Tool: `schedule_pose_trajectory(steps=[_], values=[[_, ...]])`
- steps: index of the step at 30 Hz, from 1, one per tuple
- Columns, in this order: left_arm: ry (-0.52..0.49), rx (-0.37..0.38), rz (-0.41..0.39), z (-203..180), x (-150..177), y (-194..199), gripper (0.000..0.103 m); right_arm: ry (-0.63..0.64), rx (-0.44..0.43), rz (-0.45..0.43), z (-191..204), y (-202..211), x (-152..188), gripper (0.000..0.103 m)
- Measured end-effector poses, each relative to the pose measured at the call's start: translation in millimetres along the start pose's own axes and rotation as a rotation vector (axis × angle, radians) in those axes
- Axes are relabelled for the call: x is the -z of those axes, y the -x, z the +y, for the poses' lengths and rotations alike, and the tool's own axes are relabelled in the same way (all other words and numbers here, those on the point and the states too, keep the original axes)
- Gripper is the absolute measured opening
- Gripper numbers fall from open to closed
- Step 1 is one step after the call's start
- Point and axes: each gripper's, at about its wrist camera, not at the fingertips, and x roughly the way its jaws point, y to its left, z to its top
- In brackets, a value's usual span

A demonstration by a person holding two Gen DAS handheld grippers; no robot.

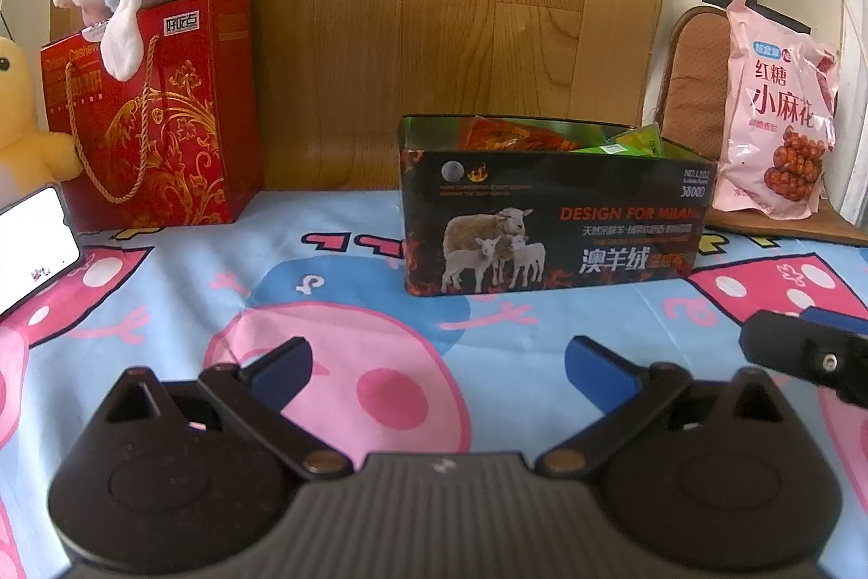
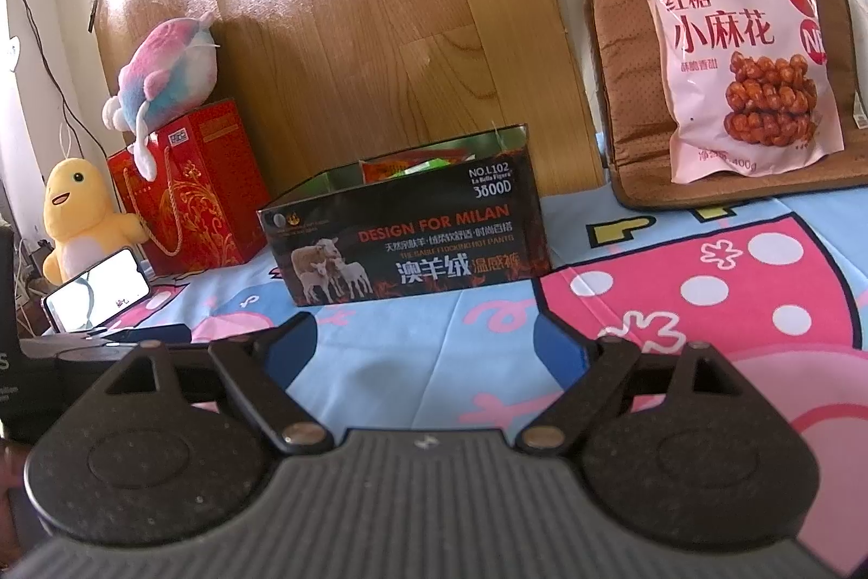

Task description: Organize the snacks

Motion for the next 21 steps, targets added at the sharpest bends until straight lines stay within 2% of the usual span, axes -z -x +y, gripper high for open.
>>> schedule_pose_trajectory(steps=[21], values=[[-0.001,-0.003,-0.002,-0.4,0.0,0.1,0.103,-0.001,0.002,0.0,0.4,0.9,0.2,0.089]])
